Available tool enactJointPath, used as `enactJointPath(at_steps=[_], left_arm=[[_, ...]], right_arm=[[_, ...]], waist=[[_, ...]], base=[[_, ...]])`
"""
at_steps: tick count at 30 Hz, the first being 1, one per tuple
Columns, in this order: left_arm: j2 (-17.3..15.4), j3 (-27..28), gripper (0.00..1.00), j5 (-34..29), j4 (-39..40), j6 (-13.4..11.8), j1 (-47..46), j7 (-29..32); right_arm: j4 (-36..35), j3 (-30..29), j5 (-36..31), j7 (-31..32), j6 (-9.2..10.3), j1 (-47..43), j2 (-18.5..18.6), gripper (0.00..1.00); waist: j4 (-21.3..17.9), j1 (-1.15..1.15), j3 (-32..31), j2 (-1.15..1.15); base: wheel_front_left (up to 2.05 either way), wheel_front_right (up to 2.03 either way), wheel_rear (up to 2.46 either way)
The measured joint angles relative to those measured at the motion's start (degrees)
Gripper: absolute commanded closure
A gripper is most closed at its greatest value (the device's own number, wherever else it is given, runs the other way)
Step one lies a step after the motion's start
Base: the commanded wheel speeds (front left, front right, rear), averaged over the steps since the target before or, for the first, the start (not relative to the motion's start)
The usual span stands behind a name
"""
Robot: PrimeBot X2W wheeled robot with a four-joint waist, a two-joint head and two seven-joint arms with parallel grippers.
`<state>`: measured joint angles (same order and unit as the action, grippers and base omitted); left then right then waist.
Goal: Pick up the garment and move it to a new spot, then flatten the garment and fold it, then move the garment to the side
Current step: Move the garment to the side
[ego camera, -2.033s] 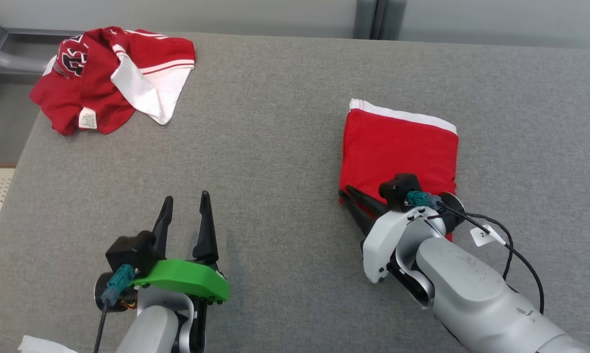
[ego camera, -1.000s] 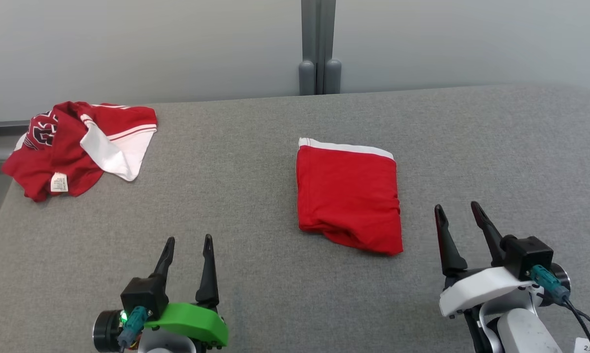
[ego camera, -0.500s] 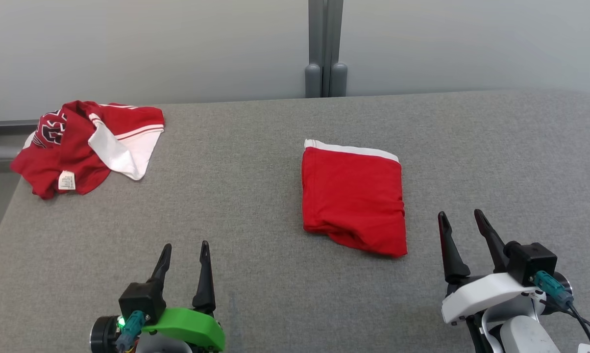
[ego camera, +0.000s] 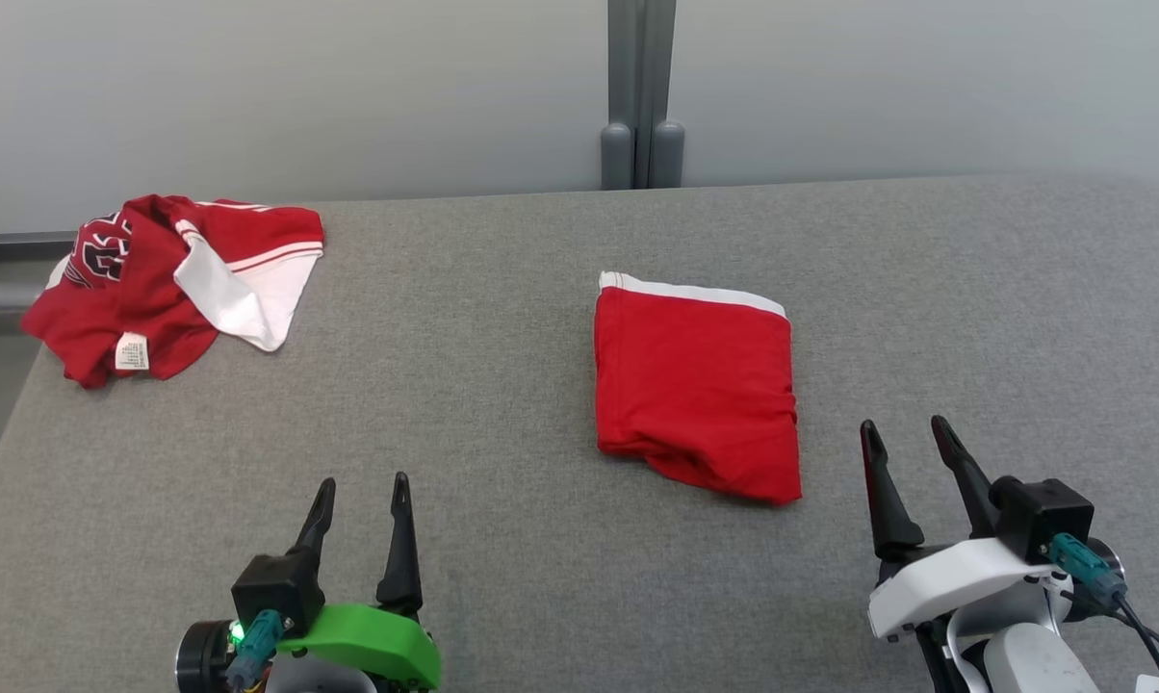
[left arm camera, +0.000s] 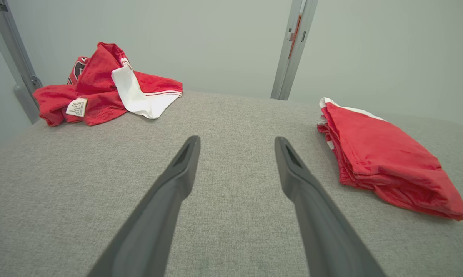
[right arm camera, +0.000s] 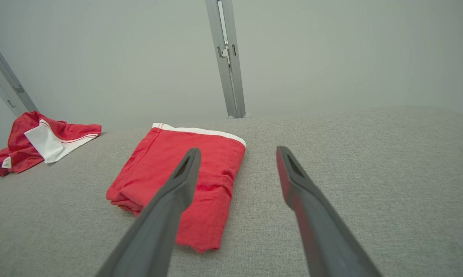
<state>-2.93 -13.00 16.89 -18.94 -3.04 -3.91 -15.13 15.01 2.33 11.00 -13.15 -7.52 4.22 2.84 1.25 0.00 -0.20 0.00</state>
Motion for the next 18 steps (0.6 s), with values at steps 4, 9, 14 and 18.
enactJointPath(at_steps=[4, 9, 14, 18], left_arm=[[0.0, 0.0, 0.00, 0.0, 0.1, 0.0, 0.0, 0.0], [0.1, 0.0, 0.00, -0.1, 0.6, 0.0, -0.2, 0.0], [0.1, -0.1, 0.00, -0.1, 1.0, -0.1, -0.9, 0.0], [0.1, -0.2, 0.00, 0.0, 1.4, -0.1, -1.7, 0.0]], right_arm=[[-0.1, -0.7, -0.3, 1.0, 0.00, 0.3, 0.0, 0.00], [-2.2, -2.4, -2.8, 4.9, 0.00, 4.3, 0.0, 0.00], [-3.2, -3.3, -3.2, 13.3, 0.00, 9.8, 2.7, 0.00], [-1.4, -3.2, -1.3, 20.4, 0.00, 14.0, 5.2, 0.00]], waist=[[0.3, 0.00, 0.2, 0.00], [0.8, 0.00, 1.0, 0.00], [1.9, 0.00, 2.0, 0.00], [3.3, 0.00, 3.1, 0.00]], base=[[0.00, 0.00, 0.00], [0.00, 0.00, 0.00], [0.00, 0.00, 0.00], [0.00, 0.00, 0.00]])
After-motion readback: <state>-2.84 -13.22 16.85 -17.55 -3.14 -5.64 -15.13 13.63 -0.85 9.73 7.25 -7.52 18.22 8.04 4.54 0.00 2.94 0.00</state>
